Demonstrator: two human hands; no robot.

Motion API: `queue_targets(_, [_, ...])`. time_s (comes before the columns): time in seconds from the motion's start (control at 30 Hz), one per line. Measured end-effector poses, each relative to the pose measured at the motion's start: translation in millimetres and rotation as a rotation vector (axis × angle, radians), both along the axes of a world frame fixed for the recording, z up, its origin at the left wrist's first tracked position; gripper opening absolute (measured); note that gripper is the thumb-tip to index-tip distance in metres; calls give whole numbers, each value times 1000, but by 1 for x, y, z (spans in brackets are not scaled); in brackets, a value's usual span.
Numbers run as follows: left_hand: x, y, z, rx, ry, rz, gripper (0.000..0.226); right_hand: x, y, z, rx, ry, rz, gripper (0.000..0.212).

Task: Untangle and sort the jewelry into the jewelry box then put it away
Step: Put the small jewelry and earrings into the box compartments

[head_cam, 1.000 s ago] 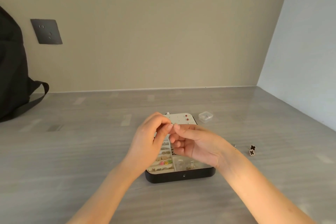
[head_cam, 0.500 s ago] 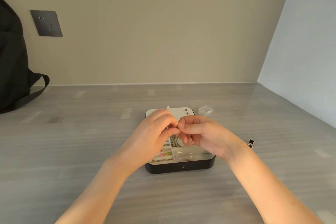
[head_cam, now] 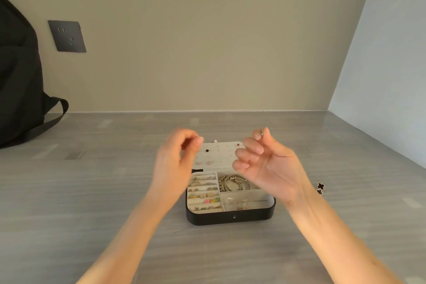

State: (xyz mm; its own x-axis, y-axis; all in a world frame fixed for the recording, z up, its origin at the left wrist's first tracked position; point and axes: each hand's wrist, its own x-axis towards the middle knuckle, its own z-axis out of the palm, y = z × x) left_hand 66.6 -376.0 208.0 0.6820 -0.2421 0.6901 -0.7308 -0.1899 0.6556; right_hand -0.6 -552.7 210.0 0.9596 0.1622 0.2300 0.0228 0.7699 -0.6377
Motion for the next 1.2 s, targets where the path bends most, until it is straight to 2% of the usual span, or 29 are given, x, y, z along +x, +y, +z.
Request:
queue_targets(0.07, [12, 7, 3, -94, 174, 57, 15, -2, -8, 3, -180, 44, -216, 22])
queue_targets(0.2, [29, 13, -5, -139, 326, 93, 21, 2, -1, 6, -838, 83, -716, 22])
queue_targets(0.27, [32, 13, -8, -124, 368, 107, 22, 15, 3, 13, -1154, 102, -858, 22])
queue_targets(0.33, [34, 13, -9, -126, 424, 121, 22, 37, 3, 19, -1462, 83, -909, 20])
queue_targets(0.43, [40, 13, -10, -198, 538, 106, 17, 83, 1, 18, -1848, 113, -877, 20])
queue_targets(0.53, [43, 18, -12, -289, 612, 70, 11, 128, -1, 7, -2106, 265, -813, 16])
queue_targets(0.63, [45, 21, -13, -368, 661, 64, 5, 155, -2, -3, -2170, 381, -722, 24])
queue_targets(0.8, [47, 19, -14, -388, 674, 59, 9, 166, -4, -9, -2122, 446, -625, 30])
queue_targets(0.93, [48, 18, -16, -393, 675, 48, 10, 164, -7, -3, -2016, 473, -514, 19])
queue_targets(1.0, [48, 18, -15, -400, 680, 52, 9, 163, -11, -2, -1979, 428, -483, 19])
queue_targets(1.1, [47, 18, -15, -403, 693, 67, 9, 155, -12, -2, -1958, 314, -464, 32])
queue_targets(1.2, [48, 19, -14, -397, 704, 73, 5, 150, -12, -5, -2012, 191, -542, 42])
